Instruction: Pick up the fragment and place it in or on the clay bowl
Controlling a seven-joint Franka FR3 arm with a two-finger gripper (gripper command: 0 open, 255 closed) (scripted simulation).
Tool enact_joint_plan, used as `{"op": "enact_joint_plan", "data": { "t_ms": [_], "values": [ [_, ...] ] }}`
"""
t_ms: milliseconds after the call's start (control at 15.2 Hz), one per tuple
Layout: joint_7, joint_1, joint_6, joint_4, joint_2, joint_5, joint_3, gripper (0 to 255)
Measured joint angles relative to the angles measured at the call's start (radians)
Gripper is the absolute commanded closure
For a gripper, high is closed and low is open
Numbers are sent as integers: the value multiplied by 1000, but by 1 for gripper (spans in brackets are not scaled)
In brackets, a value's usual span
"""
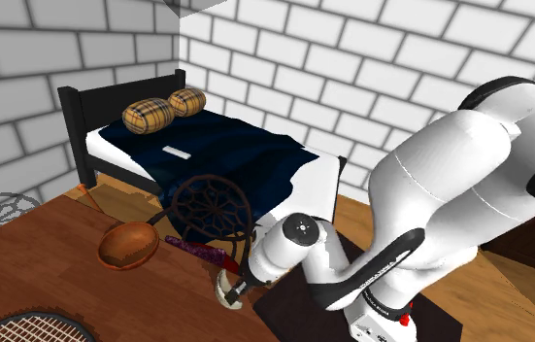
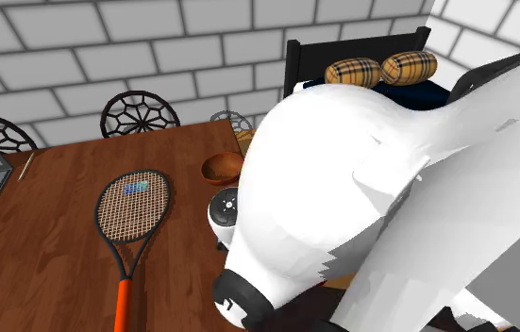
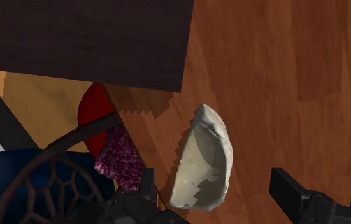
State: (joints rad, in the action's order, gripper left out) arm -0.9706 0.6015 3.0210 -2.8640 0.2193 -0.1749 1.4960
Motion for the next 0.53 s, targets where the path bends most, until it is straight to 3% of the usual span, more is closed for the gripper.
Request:
{"op": "enact_joint_plan", "data": {
  "t_ms": [66, 132, 198, 264, 528],
  "values": [
    [-55, 205, 37, 21, 14, -37, 215, 0],
    [-72, 348, 69, 34, 33, -33, 373, 0],
    [-75, 453, 92, 46, 51, -20, 489, 0],
    [-71, 534, 112, 53, 65, -11, 571, 0],
    [-65, 768, 175, 88, 129, 6, 800, 0]
  ]
}}
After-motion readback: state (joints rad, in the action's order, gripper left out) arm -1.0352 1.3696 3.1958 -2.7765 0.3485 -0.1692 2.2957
